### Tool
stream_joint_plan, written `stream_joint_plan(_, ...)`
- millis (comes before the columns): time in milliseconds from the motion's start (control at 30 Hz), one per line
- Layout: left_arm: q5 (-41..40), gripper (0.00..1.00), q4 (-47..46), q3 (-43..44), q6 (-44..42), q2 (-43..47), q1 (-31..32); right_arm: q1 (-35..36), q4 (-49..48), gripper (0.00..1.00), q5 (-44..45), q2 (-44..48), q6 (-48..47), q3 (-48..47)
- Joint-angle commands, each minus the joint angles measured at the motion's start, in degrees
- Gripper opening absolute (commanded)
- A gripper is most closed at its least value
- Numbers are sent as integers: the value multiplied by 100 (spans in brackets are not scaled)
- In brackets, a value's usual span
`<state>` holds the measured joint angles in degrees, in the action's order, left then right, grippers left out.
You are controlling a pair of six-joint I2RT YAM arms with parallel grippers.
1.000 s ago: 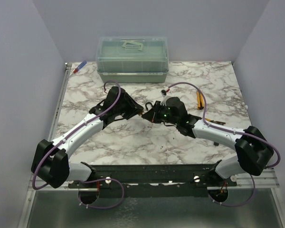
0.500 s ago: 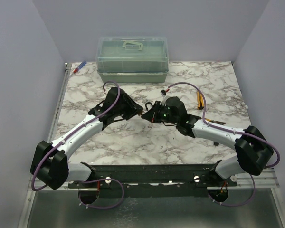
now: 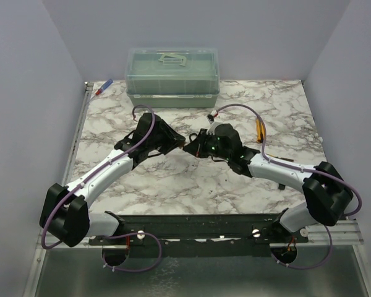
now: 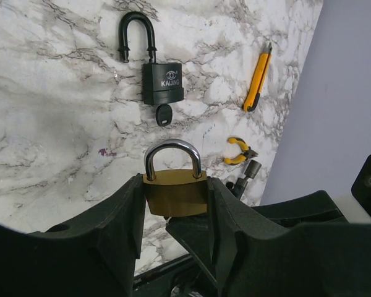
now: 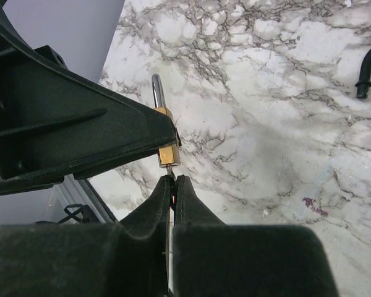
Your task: Unlock with the key
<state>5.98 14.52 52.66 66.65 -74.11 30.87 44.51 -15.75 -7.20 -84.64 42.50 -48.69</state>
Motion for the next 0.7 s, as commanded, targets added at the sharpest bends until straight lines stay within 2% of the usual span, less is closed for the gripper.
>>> stream_joint_plan(0, 549, 0, -121, -37, 129, 142, 133, -71, -626, 0, -38, -140, -265, -468)
stream_joint_plan(67, 494, 0, -124, -50, 112, 151, 134, -73, -521, 1, -106, -111, -300, -483)
stream_joint_plan(100, 447, 0, -119, -54, 106, 162, 130, -78, -446, 4, -128, -83, -322, -483)
stream_joint_plan(233, 223, 0, -116, -46, 94, 164, 116, -75, -122, 37, -317, 147, -457, -410)
stream_joint_plan(333, 97, 0, -116, -10, 114, 131, 80, -71, 149, 50, -449, 390, -532, -255)
stream_joint_plan(533, 52, 0, -116, 101, 98, -17, 51, -72, 454, 53, -605, 790, -529, 155)
stream_joint_plan(667, 48, 0, -125, 112, 118, -34, 50, -70, 456, 49, -452, 840, -493, 263)
